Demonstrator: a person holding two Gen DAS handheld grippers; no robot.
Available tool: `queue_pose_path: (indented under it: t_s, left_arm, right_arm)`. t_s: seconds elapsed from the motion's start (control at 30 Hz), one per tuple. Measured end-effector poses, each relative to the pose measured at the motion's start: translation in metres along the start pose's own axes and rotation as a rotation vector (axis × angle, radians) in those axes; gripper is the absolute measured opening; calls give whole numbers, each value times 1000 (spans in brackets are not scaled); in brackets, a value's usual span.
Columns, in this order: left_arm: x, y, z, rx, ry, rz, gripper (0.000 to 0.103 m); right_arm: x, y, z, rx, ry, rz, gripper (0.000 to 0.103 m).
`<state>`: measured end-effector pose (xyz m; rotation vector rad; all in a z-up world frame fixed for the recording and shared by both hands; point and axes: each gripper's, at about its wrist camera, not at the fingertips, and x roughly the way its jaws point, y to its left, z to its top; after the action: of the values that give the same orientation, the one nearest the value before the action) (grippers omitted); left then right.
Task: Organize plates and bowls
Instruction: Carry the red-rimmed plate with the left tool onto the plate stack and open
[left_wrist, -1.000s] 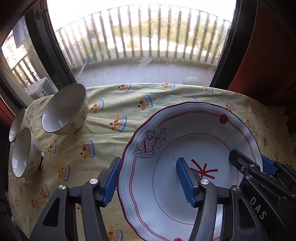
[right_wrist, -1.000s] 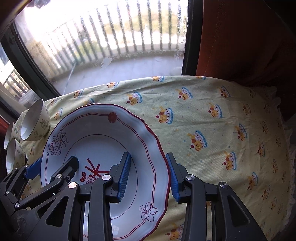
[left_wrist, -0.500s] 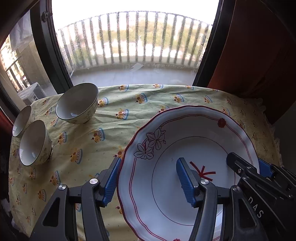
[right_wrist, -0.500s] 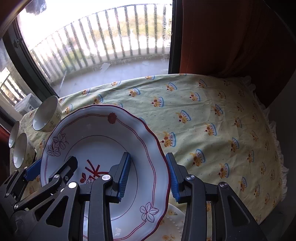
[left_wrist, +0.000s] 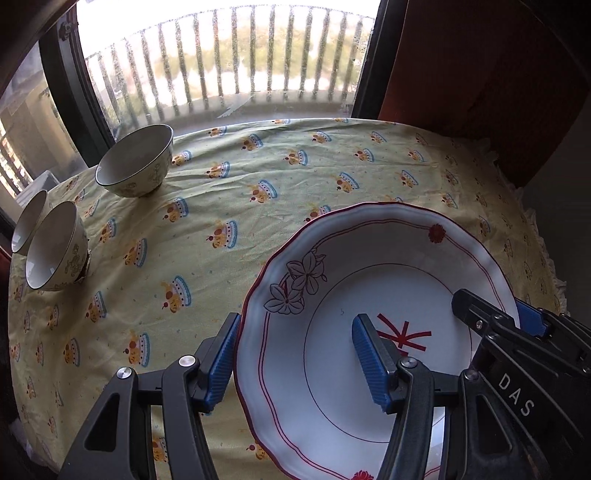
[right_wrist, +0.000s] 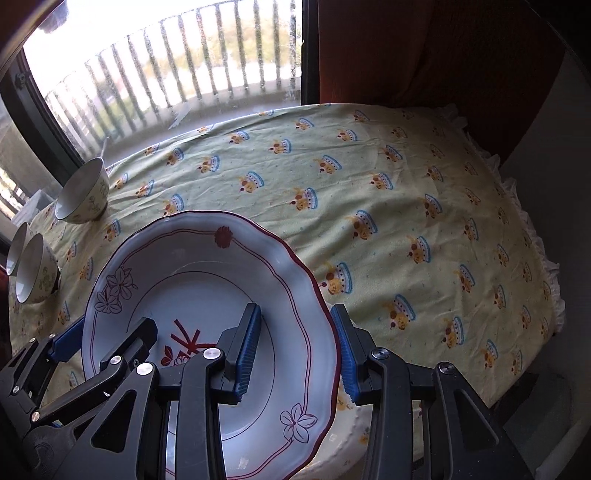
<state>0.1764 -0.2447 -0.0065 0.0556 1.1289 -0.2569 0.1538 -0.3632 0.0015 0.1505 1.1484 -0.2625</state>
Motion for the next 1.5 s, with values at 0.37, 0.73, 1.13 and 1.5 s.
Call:
queue_pose_path:
  t_s: [0.37,0.73,1.13,1.5]
  left_arm:
    - [19,-27,-37,-55,87,13,61]
    - [32,-52,-55,-134,86,84,63]
    - [38,-60,-62,-213,98,109,63]
    - [40,-62,-61,-215,98,137,65]
  right_arm:
    - [19,-28,-23,-55,57,19,44]
    - [43,-53,-28,-136,106,68,44]
    - [54,-60,-28,-202,118,111,45]
    - [34,-77,-17,-179,100,195,34]
